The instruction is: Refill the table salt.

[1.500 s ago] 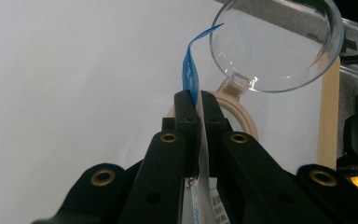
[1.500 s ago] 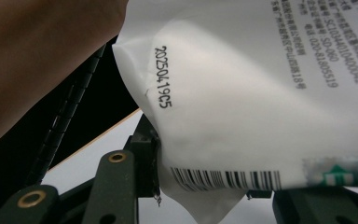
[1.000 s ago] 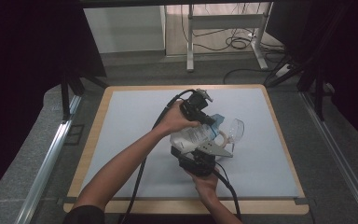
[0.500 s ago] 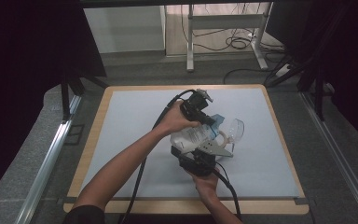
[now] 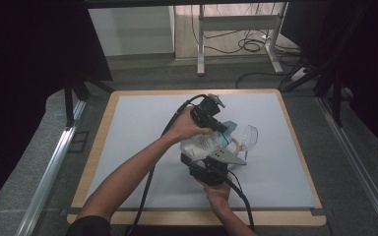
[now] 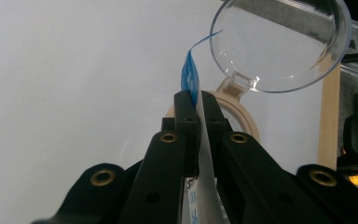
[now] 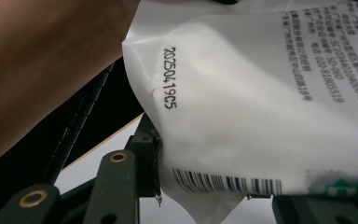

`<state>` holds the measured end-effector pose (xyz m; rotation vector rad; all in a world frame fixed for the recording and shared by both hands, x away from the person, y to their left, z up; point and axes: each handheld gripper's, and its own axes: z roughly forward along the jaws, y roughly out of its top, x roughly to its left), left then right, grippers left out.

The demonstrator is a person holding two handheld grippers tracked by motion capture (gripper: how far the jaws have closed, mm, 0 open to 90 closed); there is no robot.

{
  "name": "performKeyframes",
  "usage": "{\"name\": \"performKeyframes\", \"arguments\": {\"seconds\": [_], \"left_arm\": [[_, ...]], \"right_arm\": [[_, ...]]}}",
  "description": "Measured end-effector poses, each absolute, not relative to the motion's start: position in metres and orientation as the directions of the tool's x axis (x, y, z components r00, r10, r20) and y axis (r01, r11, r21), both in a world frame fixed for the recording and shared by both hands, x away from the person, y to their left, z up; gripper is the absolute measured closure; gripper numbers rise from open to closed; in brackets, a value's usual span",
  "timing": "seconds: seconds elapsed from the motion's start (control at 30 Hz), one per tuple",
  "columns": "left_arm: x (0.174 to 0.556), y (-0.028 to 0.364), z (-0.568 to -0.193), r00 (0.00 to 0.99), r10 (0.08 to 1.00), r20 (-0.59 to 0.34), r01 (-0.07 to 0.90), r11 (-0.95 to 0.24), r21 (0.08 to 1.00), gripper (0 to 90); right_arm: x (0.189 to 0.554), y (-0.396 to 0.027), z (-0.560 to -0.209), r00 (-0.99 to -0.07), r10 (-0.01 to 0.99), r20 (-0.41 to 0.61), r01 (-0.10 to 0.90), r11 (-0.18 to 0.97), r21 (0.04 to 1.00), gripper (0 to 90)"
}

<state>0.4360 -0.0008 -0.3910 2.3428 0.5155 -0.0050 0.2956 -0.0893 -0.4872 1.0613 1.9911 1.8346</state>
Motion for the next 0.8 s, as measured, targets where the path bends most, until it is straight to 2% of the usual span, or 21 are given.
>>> {"name": "performKeyframes", "arguments": {"seconds": [0.8], "left_arm": [[0.4355, 0.0008, -0.3899, 0.918, 0.366, -0.151, 0.369, -0.652, 0.663, 89.5]], "right_arm": [[0.2954, -0.0885, -0.4861, -0.713, 0.642, 0.282, 0.336, -0.039, 0.941, 57.2]]}}
